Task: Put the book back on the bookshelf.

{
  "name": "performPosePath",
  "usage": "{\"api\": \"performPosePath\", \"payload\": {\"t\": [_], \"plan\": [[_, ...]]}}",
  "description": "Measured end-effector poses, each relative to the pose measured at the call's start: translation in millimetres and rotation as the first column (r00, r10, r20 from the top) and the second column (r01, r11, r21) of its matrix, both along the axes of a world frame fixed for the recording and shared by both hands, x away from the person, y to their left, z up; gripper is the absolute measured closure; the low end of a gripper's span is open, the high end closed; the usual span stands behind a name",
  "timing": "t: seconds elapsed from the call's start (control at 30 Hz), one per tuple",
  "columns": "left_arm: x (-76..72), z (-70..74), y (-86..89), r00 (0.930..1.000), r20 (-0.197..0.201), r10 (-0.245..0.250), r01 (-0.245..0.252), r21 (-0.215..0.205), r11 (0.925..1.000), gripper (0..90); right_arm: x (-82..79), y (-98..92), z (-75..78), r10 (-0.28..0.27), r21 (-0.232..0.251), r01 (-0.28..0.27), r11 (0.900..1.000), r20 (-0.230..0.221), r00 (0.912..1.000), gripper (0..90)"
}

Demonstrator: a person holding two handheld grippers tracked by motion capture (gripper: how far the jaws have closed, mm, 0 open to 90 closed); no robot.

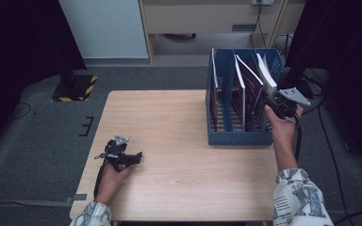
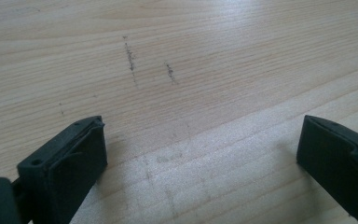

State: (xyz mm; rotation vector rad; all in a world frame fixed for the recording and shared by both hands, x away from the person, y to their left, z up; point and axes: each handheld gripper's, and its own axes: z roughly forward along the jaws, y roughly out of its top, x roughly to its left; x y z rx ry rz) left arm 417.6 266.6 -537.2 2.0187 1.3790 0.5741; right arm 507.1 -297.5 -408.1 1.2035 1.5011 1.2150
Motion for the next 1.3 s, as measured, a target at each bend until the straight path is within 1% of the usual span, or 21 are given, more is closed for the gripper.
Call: {"api": "performPosePath", "payload": {"t": [0.13, 0.23, 0.27, 0.3, 0.4, 0.5, 0.57, 0.63, 0.67, 0.73, 0.77, 0.8, 0.83, 0.87, 0.9, 0.93, 0.97, 1.0, 1.1, 1.2, 1.3], "plan": [[0.0, 0.0, 0.0, 1.0, 0.0, 0.0, 0.0, 0.0, 1.0, 0.6, -1.3, 0.5, -1.7, 0.005, 0.001, -0.005, 1.0, -0.008, 1.0, 59.4], [0.0, 0.0, 0.0, 1.0, 0.0, 0.0, 0.0, 0.0, 1.0, 0.6, -2.4, 1.4, -2.4, 0.009, 0.001, -0.009, 1.0, -0.01, 0.9999, 58.3], [0.0, 0.0, 0.0, 1.0, 0.0, 0.0, 0.0, 0.0, 1.0, 0.6, -2.8, 1.9, -2.5, 0.011, 0.004, -0.011, 1.0, -0.014, 0.9998, 56.7], [0.0, 0.0, 0.0, 1.0, 0.0, 0.0, 0.0, 0.0, 1.0, 0.6, -3.5, 2.6, -2.1, 0.016, 0.009, -0.016, 1.0, -0.012, 0.9998, 53.3], [0.0, 0.0, 0.0, 1.0, 0.0, 0.0, 0.0, 0.0, 1.0, 0.6, -4.1, 4.0, -1.2, 0.02, 0.013, -0.02, 1.0, -0.009, 0.9998, 50.6], [0.0, 0.0, 0.0, 1.0, 0.0, 0.0, 0.0, 0.0, 1.0, 0.6, -5.2, 6.4, -0.3, 0.023, 0.012, -0.023, 1.0, -0.011, 0.9997, 43.9], [0.0, 0.0, 0.0, 1.0, 0.0, 0.0, 0.0, 0.0, 1.0, 0.6, -5.5, 6.6, -0.2, 0.027, 0.014, -0.027, 1.0, -0.013, 0.9996, 42.4], [0.0, 0.0, 0.0, 1.0, 0.0, 0.0, 0.0, 0.0, 1.0, 0.6, -6.5, 8.4, -0.6, 0.039, 0.021, -0.038, 0.999, -0.025, 0.9989, 36.1], [0.0, 0.0, 0.0, 1.0, 0.0, 0.0, 0.0, 0.0, 1.0, 0.6, -6.5, 8.4, -0.6, 0.039, 0.021, -0.038, 0.999, -0.025, 0.9989, 36.1], [0.0, 0.0, 0.0, 1.0, 0.0, 0.0, 0.0, 0.0, 1.0, 0.6, -7.5, 9.7, -1.8, 0.042, 0.025, -0.042, 0.999, -0.025, 0.9988, 32.5], [0.0, 0.0, 0.0, 1.0, 0.0, 0.0, 0.0, 0.0, 1.0, 0.6, -8.4, 11.3, -3.6, 0.047, 0.034, -0.046, 0.998, -0.036, 0.9982, 27.3], [0.0, 0.0, 0.0, 1.0, 0.0, 0.0, 0.0, 0.0, 1.0, 0.6, -8.4, 11.3, -3.6, 0.047, 0.034, -0.046, 0.998, -0.036, 0.9982, 27.3], [0.0, 0.0, 0.0, 1.0, 0.0, 0.0, 0.0, 0.0, 1.0, 0.6, -9.0, 13.3, -5.2, 0.051, 0.035, -0.049, 0.998, -0.047, 0.9976, 23.3], [0.0, 0.0, 0.0, 1.0, 0.0, 0.0, 0.0, 0.0, 1.0, 0.6, -9.0, 13.3, -5.2, 0.051, 0.035, -0.049, 0.998, -0.047, 0.9976, 23.3], [0.0, 0.0, 0.0, 1.0, 0.0, 0.0, 0.0, 0.0, 1.0, 0.6, -10.7, 15.5, -7.0, 0.045, 0.029, -0.044, 0.999, -0.044, 0.998, 19.7], [0.0, 0.0, 0.0, 1.0, 0.0, 0.0, 0.0, 0.0, 1.0, 0.6, -10.7, 15.5, -7.0, 0.045, 0.029, -0.044, 0.999, -0.044, 0.998, 19.7], [0.0, 0.0, 0.0, 1.0, 0.0, 0.0, 0.0, 0.0, 1.0, 0.6, -11.8, 16.8, -8.2, 0.039, 0.029, -0.038, 0.999, -0.048, 0.9981, 17.0], [0.0, 0.0, 0.0, 1.0, 0.0, 0.0, 0.0, 0.0, 1.0, 0.6, -11.8, 16.8, -8.2, 0.039, 0.029, -0.038, 0.999, -0.048, 0.9981, 17.0], [0.0, 0.0, 0.0, 1.0, 0.0, 0.0, 0.0, 0.0, 1.0, 0.6, -15.1, 19.2, -10.0, 0.037, 0.028, -0.035, 0.999, -0.056, 0.9977, 13.0], [0.0, 0.0, 0.0, 1.0, 0.0, 0.0, 0.0, -0.001, 1.0, 0.6, -17.4, 20.6, -10.5, 0.034, 0.019, -0.033, 0.999, -0.048, 0.9983, 11.5], [0.0, 0.0, 0.0, 1.0, 0.0, 0.0, 0.0, -0.001, 1.0, 0.6, -21.6, 20.1, -10.3, 0.027, 0.016, -0.027, 1.0, -0.051, 0.9983, 11.0]]}}
